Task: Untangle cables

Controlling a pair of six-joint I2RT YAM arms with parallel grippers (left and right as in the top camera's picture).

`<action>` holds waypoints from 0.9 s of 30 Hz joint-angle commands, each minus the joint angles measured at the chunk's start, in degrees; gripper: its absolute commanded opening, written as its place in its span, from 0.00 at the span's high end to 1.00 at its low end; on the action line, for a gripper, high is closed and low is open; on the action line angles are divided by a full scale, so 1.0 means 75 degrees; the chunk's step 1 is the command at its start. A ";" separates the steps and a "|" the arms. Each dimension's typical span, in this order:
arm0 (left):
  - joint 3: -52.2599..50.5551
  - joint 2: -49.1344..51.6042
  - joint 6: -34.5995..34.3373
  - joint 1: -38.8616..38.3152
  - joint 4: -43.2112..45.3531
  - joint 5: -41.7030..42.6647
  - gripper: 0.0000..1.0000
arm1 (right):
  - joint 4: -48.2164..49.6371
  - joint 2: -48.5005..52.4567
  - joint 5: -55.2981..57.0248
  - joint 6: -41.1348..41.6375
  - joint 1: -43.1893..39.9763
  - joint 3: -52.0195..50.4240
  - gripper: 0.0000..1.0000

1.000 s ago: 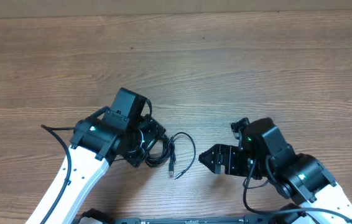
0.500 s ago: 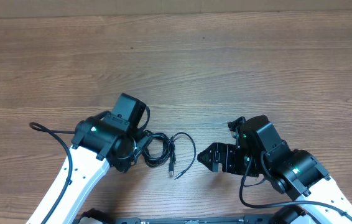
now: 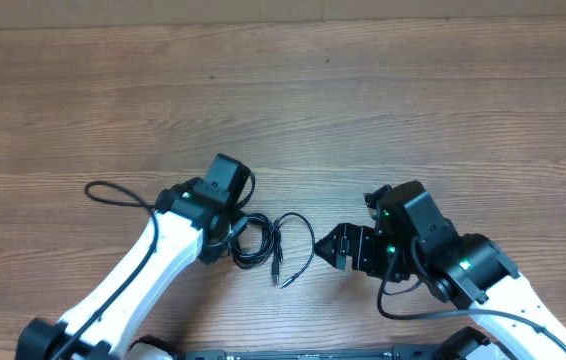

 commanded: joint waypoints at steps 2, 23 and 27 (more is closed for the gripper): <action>-0.0076 0.0615 0.0618 0.0009 0.0440 -0.0417 0.64 | 0.0213 0.0385 0.0122 0.0219 0.0044 0.0119 0.12; -0.0079 0.1472 0.2308 0.0029 0.1652 -0.0571 0.67 | 0.0944 0.1163 0.0207 0.0694 0.0044 0.0119 0.11; -0.0079 0.1816 0.2302 0.0029 0.1696 -0.0463 0.83 | 0.0947 0.1163 0.0207 0.0697 0.0044 0.0119 0.11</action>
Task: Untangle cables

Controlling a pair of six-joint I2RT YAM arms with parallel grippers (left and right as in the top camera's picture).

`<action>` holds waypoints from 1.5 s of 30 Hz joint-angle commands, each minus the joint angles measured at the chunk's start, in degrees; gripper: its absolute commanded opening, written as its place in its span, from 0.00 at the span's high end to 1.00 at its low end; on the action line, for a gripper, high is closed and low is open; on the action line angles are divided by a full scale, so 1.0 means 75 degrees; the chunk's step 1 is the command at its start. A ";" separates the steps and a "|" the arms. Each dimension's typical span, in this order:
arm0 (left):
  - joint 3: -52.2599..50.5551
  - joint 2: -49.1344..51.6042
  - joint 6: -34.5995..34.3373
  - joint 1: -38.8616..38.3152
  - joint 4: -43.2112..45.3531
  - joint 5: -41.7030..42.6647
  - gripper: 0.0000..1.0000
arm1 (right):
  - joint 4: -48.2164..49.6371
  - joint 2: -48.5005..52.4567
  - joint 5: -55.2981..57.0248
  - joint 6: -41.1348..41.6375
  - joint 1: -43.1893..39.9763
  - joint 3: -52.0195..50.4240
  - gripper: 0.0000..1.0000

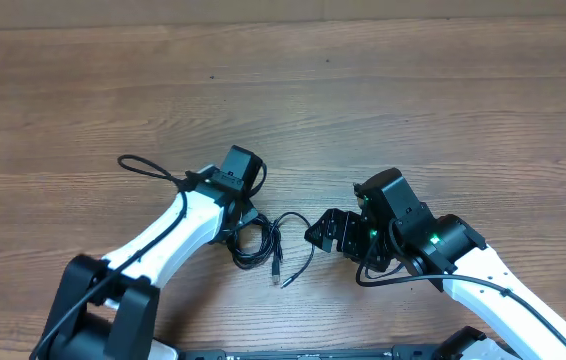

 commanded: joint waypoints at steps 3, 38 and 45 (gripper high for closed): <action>-0.0058 0.0437 0.0175 0.0026 0.0003 0.0015 0.96 | 0.0050 -0.0012 0.0114 0.0035 0.0044 0.0119 0.11; 0.0251 -0.1941 -0.0402 0.0041 -0.0026 0.2055 0.96 | 0.1486 0.1425 0.0490 0.5249 0.1865 -0.0452 0.24; 0.0254 -0.2040 -0.0396 0.0020 -0.0044 0.2189 0.96 | 0.2690 0.1918 0.0504 0.6038 0.1880 -0.0452 0.24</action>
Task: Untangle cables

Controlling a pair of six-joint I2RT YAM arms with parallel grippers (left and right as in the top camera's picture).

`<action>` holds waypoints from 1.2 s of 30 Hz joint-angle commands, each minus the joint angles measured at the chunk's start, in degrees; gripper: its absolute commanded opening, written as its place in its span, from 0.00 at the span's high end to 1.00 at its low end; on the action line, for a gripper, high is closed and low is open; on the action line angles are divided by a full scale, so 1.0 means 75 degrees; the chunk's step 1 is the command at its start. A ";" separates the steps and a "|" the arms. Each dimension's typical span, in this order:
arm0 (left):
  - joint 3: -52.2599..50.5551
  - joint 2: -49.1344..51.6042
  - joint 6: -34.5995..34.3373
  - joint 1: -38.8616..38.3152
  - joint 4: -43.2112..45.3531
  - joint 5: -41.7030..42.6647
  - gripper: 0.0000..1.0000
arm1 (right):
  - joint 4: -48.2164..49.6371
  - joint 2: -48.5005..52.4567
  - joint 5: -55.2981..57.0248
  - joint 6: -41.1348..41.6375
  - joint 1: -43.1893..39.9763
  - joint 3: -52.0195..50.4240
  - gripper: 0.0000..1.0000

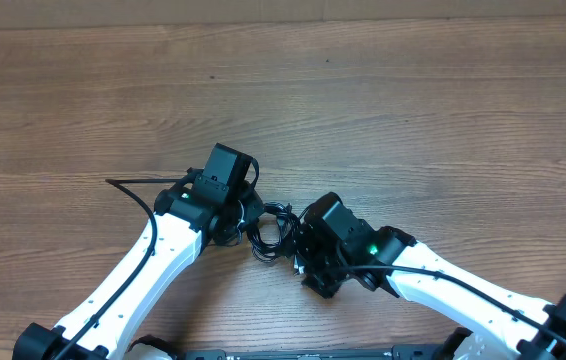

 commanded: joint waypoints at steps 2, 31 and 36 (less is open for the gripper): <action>0.0216 -0.0227 -0.0076 0.0023 -0.0003 0.0210 0.96 | 0.0790 0.0224 0.0146 0.0659 0.0023 -0.0020 0.24; 0.0216 -0.0230 0.0032 0.0032 -0.0108 0.1005 0.96 | 0.1338 0.0676 0.0431 0.1422 0.0026 -0.0020 0.96; 0.0216 -0.0230 -0.0411 0.0090 -0.0131 0.1078 0.96 | 0.1346 0.0676 0.0443 0.0493 0.0026 -0.0020 0.96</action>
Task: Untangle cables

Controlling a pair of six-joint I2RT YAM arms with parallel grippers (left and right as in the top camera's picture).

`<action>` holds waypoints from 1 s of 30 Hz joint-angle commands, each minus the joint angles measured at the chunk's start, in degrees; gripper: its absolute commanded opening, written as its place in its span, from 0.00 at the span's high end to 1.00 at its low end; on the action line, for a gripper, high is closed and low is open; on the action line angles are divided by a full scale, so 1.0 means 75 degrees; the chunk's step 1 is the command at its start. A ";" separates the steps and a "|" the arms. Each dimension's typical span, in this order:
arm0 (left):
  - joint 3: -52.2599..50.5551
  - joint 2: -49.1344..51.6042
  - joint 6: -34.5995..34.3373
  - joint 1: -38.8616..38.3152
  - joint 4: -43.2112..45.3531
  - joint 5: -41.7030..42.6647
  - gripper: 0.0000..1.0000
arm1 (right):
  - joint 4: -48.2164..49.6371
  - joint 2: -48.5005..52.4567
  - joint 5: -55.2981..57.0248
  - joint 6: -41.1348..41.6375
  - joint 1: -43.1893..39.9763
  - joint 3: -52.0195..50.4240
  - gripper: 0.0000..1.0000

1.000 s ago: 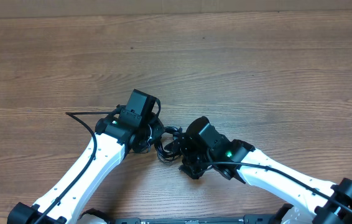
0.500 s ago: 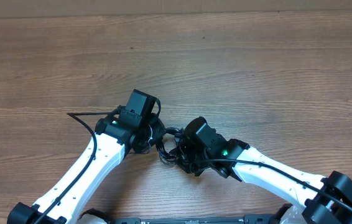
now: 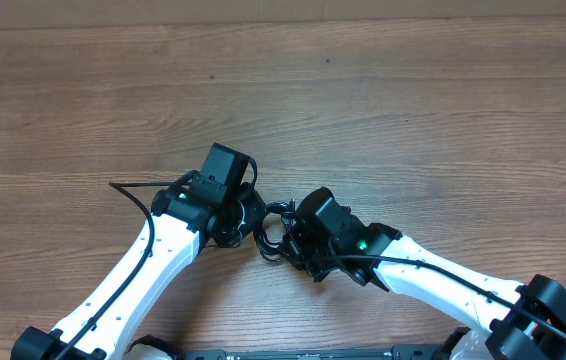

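Observation:
A small bundle of thin black cables (image 3: 272, 214) lies on the wooden table (image 3: 383, 110), low in the middle of the overhead view. My left gripper (image 3: 247, 218) presses against the bundle's left side. From the right, my right gripper (image 3: 281, 240) sits over the bundle's lower right part. The two wrists nearly touch and cover most of the bundle. Both sets of fingers are dark and hidden under the wrists, so their state does not show.
A black lead (image 3: 131, 190) loops off the left arm's wrist, out to the left just above the table. The white links of both arms run in from the bottom corners.
The right gripper has shifted slightly up and left, closer against the left wrist. The bundle looks more covered. The left arm has barely moved.
At first the left gripper was at the left side of a loose coil with a free plug end trailing down, and the right gripper stood open well to the right. The right gripper then came closer. By now it is on the coil, which looks bunched between both wrists.

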 commanded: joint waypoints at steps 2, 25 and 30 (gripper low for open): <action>0.0184 -0.0175 -0.1000 0.0178 -0.0052 0.0309 0.95 | 0.0210 -0.0006 -0.0119 -0.1612 0.0047 0.0006 0.96; 0.0184 -0.0172 0.2136 0.3998 0.0717 0.5423 0.96 | -0.1868 -0.0134 0.1209 -0.2792 0.0472 0.0006 0.96; 0.0181 -0.0166 0.4820 0.3998 0.0551 0.5677 0.96 | -0.2183 -0.0271 0.1614 -0.2795 0.0420 0.0006 0.96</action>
